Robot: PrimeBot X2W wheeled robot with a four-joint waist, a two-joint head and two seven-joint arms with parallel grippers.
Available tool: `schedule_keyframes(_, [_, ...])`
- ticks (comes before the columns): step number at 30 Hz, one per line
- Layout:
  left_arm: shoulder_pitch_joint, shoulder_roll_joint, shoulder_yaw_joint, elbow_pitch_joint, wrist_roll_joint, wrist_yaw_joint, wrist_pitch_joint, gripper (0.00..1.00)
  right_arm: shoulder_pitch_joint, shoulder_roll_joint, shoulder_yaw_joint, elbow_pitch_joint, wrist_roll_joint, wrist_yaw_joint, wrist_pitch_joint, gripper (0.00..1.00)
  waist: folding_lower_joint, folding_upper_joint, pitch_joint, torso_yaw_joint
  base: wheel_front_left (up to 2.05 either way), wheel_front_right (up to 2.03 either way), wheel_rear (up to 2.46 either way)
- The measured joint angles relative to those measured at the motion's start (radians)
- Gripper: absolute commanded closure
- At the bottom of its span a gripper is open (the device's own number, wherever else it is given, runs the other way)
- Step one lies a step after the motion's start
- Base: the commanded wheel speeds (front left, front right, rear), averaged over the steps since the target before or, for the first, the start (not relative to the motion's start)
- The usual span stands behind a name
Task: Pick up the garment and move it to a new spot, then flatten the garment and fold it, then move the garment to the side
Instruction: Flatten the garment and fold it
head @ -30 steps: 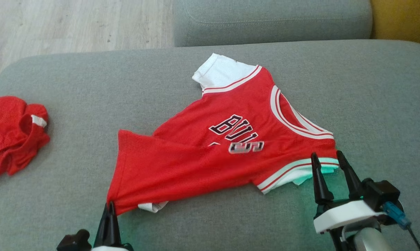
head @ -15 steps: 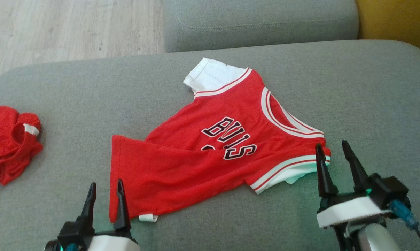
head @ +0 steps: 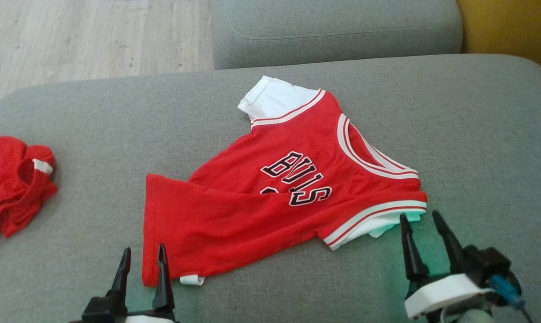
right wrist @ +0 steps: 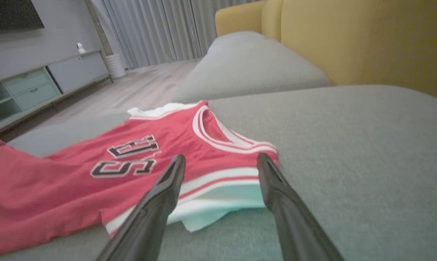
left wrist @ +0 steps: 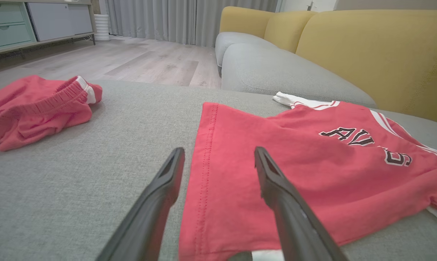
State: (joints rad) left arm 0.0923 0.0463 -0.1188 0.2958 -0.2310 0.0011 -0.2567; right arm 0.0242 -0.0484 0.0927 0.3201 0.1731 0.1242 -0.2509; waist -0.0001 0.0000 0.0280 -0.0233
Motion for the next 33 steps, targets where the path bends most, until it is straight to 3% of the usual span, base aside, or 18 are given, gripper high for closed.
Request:
schedule_keyframes(15, [-0.009, 0.0, -0.033, 0.019, -0.007, -0.002, 0.0, 0.0, -0.094, 0.0, -0.007, 0.297, -0.022, 0.0, 0.0, 0.0, 0.0001, 0.0, 0.032, 0.051, 0.0, 0.0, 0.0])
schedule_keyframes(29, [-0.032, 0.0, -0.041, 0.023, -0.023, -0.011, 0.0, 0.0, -0.175, 0.0, 0.005, 0.412, -0.028, 0.0, 0.0, 0.0, 0.0001, 0.0, 0.056, 0.085, 0.0, 0.0, 0.0])
schedule_keyframes(31, [-0.033, 0.0, -0.044, 0.026, -0.027, -0.011, 0.0, 0.0, -0.187, 0.0, 0.017, 0.438, -0.029, 0.0, 0.0, 1.0, 0.0001, 0.0, 0.056, 0.089, 0.0, 0.0, 0.0])
schedule_keyframes(33, [-0.033, 0.0, -0.045, 0.031, -0.028, -0.012, 0.0, 0.0, -0.196, -0.002, 0.033, 0.459, -0.029, 0.0, 0.0, 1.0, 0.0001, 0.0, 0.055, 0.091, 0.0, 0.0, 0.0])
